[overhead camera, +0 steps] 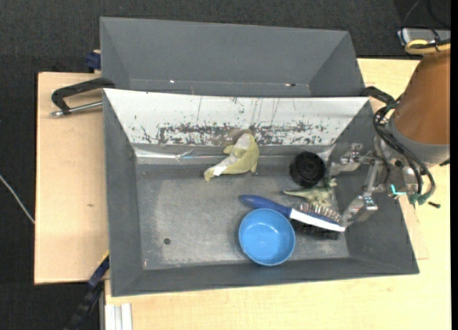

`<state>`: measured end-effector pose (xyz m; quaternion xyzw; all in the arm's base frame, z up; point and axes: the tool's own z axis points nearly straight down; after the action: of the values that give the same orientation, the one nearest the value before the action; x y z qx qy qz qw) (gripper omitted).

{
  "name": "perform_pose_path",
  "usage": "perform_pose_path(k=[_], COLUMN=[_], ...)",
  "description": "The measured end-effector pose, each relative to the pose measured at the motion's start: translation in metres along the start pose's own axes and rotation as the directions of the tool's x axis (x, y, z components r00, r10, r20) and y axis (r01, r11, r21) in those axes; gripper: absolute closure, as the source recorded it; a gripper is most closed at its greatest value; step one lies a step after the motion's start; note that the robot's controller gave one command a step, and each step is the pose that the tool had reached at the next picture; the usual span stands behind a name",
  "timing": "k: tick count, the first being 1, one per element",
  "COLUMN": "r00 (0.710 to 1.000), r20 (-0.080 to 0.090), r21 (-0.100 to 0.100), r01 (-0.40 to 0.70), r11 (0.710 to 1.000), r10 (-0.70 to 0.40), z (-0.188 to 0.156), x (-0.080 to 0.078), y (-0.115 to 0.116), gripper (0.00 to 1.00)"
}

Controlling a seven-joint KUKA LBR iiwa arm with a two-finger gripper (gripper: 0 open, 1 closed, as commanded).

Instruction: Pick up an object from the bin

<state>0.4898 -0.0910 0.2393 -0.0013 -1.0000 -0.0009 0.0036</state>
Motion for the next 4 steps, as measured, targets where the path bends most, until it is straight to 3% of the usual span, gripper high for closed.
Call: perform_pose_path(k=[1,2,3,4], r00=[0.935,0.922,0.894,0.837], r20=[0.028,0.013,0.012,0.021], r21=[-0.011,-0.004,-0.005,-0.016], r01=[-0.354,-0.387,-0.448,-0.547], r11=[0.935,0.922,0.894,0.837], r10=[0.354,0.387,0.448,0.547], z=[0.145,0.138,0.130,0.145], x=[-0.010,-0.015,-0.012,-0.017], y=[0.002,0.006,0.006,0.010], gripper=[0.00,0.00,0.00,0.00])
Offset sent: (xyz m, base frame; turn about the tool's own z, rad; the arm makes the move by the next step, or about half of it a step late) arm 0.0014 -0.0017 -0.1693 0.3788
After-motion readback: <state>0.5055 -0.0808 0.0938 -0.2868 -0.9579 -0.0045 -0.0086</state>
